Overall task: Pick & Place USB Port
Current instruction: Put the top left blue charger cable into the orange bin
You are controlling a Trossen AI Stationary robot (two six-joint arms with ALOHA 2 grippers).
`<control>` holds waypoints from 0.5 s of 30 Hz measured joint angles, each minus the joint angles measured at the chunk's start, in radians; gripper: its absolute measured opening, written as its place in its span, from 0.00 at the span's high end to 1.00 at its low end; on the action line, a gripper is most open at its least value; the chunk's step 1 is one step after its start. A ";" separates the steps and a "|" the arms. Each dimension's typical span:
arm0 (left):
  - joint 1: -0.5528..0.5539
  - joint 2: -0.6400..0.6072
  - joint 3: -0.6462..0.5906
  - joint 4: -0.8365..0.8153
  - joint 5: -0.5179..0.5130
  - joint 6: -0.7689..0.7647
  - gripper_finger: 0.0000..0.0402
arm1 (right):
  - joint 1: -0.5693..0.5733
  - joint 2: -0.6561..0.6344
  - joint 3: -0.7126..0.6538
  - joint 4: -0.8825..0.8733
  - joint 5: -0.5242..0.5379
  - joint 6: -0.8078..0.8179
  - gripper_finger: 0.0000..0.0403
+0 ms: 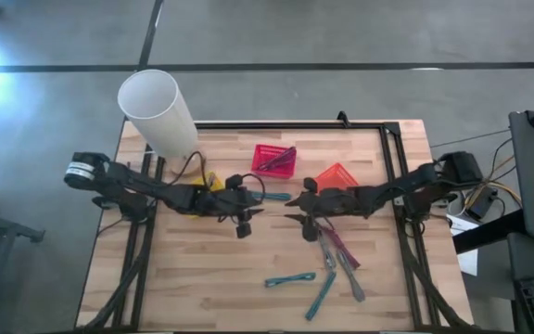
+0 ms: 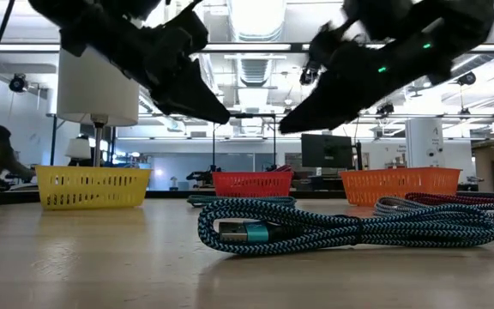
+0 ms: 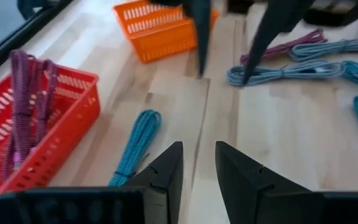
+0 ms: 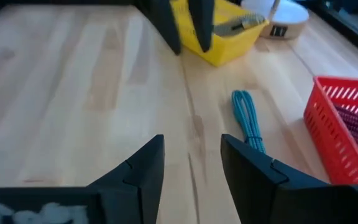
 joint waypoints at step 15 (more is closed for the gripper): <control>-0.002 0.000 -0.032 0.036 0.035 -0.013 0.75 | -0.055 0.334 0.366 -0.450 0.224 -0.043 0.61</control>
